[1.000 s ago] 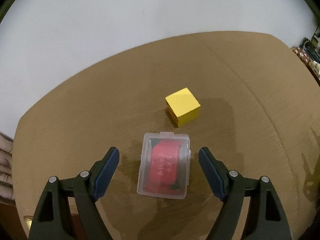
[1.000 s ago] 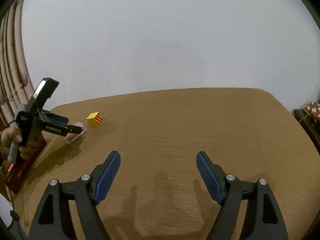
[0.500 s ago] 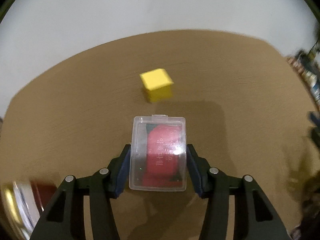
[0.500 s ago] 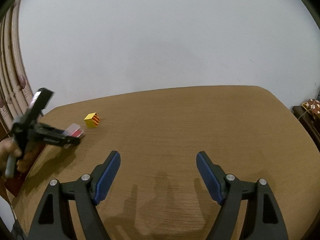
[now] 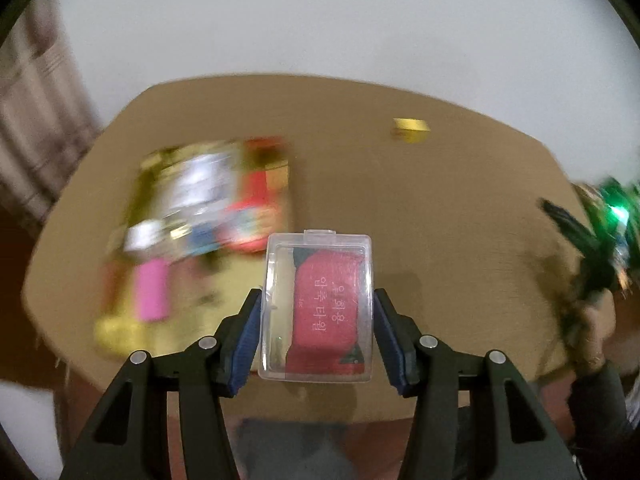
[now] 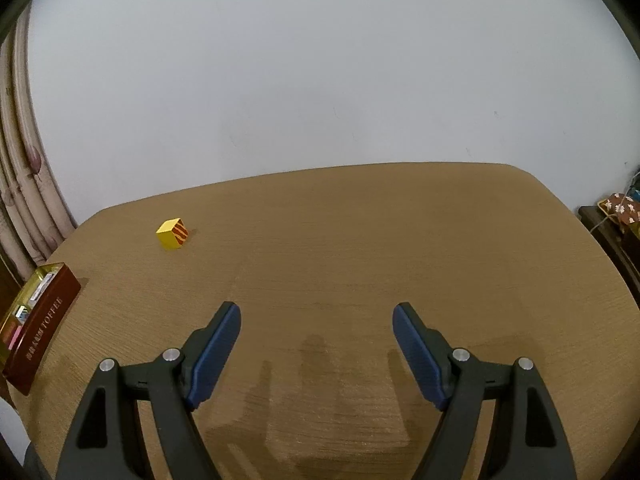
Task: Organize rigid objects
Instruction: 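Place the clear box into the tin and open the left gripper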
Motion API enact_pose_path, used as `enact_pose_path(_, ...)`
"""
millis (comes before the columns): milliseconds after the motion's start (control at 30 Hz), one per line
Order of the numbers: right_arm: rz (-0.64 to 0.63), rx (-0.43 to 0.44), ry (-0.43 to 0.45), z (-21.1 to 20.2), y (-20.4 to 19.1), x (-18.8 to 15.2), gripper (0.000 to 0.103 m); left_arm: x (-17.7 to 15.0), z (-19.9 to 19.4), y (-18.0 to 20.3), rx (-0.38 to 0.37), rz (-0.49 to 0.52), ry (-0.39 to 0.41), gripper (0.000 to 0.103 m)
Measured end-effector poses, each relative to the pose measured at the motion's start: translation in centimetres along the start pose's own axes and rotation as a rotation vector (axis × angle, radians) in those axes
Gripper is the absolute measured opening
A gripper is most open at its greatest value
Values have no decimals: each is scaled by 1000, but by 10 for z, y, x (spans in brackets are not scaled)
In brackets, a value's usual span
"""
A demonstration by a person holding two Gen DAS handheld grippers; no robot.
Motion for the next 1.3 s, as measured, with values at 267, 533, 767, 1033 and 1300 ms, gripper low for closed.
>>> enact_pose_path(267, -15, -24, -43, 9, -2, -2, 81, -9, 31, -58, -67, -106, -96, 49)
enact_pose_path(533, -23, -27, -69, 19, -5, -2, 81, -1, 77, -59, -101, -176, -171, 49)
enact_pose_path(767, -19, -21, -74, 15, -2, -5, 81, 2, 88, -54, -50, -153, -168, 50)
enact_pose_path(1033, -16, -23, -66, 16, -2, -4, 81, -1, 74, -47, 18, -74, -65, 65)
enact_pose_path(1300, -23, -43, -79, 22, -5, -3, 81, -19, 29, -61, -64, -209, 58, 72)
Point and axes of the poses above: each gripper's, at about its wrist camera, not at the fingertips, and z roughly the way its jaws point, y to its right, x to its top, the point moved 4 cm from there along z, roughly the way its jaws point, and after that the axes turned 2 degrees about y, right-handed, at the moved point
